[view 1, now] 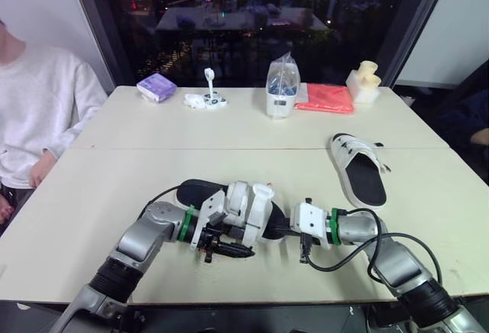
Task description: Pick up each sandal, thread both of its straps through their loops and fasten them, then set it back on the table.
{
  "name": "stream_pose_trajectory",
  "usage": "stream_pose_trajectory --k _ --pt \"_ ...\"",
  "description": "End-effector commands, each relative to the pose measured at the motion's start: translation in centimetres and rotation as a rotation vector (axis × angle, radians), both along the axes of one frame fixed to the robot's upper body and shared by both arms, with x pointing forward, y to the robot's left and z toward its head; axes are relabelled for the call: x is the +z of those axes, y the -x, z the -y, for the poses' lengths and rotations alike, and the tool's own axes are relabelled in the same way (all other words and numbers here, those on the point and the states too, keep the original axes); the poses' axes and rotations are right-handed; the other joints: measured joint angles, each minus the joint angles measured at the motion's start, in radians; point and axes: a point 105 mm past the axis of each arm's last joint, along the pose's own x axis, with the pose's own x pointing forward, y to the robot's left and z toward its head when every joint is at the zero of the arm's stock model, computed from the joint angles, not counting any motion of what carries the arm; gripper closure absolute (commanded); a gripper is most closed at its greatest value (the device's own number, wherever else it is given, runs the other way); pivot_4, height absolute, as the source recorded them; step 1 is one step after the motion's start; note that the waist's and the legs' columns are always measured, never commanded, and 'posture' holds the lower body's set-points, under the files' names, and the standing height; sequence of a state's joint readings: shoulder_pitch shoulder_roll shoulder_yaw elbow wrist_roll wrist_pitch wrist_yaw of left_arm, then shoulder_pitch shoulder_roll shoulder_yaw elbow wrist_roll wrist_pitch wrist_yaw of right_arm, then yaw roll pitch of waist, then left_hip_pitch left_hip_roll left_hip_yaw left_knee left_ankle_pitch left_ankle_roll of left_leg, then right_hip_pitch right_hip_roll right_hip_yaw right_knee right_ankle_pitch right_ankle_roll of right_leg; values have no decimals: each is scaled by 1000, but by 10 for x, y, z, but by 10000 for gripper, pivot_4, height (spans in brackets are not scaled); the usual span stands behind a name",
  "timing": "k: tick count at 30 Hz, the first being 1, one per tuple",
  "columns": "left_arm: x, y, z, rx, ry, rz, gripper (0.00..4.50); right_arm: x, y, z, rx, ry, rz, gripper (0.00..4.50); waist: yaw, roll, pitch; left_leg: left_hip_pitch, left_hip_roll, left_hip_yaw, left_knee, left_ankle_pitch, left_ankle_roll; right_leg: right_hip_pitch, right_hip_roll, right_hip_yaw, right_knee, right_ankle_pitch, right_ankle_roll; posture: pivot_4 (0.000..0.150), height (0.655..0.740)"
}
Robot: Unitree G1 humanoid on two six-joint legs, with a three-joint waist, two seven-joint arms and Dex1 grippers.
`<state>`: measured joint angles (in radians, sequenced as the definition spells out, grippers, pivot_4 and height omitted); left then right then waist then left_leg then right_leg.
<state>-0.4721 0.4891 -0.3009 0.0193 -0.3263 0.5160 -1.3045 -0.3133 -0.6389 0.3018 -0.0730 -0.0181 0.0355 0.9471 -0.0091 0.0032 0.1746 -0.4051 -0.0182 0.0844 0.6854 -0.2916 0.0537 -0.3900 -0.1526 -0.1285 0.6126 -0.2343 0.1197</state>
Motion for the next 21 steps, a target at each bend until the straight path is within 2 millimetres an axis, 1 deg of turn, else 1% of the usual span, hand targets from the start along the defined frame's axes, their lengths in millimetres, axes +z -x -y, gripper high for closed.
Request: stream_pose_trajectory --k 1,3,4,6,9,11,13,16,21 --pt "6 11 3 -52 11 -16 44656 -36 7 12 -45 87 -122 45000 0 0 0 0 0 0 0 0 0 0 0 0 0 0 0 1500 7400" --pt "6 20 1 -98 -21 -32 44656 -36 7 13 -45 89 -123 45000 -1 0 0 0 0 0 0 0 0 0 0 0 0 0 0 1500 7400" --pt "9 25 1 -125 -24 -48 44656 -35 6 13 -46 89 -122 45000 -1 0 0 0 0 0 0 0 0 0 0 0 0 0 0 1500 7400" --pt "19 35 2 -190 -9 -83 44656 -35 6 14 -48 90 -122 45000 -1 0 0 0 0 0 0 0 0 0 0 0 0 0 0 1500 7400" --pt "32 49 -6 -326 -37 -78 44656 -35 5 15 -48 93 -121 45000 -1 0 0 0 0 0 0 -1 -2 -1 0 0 -1 0 0 1500 7400" --pt "39 51 -13 -386 -64 -61 44656 -34 4 15 -47 97 -119 45000 -1 0 0 0 0 0 0 -1 -2 -1 0 0 0 0 0 1500 7400" --pt "44 48 -16 -418 -87 -15 44656 -34 4 16 -47 98 -118 45000 -2 0 0 0 0 0 -1 0 -1 -1 1 0 -1 -1 -1 1500 7400" --pt "65 37 -14 -433 -68 52 44656 -33 3 17 -47 101 -115 45000 -2 0 0 -2 0 0 -2 0 0 -3 1 0 -1 -1 -1 1500 7400" --pt "96 4 -2 -398 -17 165 44656 -33 3 17 -47 103 -112 45000 -1 0 1 -3 0 1 -2 0 0 -3 3 -1 0 -1 -1 1500 7400"
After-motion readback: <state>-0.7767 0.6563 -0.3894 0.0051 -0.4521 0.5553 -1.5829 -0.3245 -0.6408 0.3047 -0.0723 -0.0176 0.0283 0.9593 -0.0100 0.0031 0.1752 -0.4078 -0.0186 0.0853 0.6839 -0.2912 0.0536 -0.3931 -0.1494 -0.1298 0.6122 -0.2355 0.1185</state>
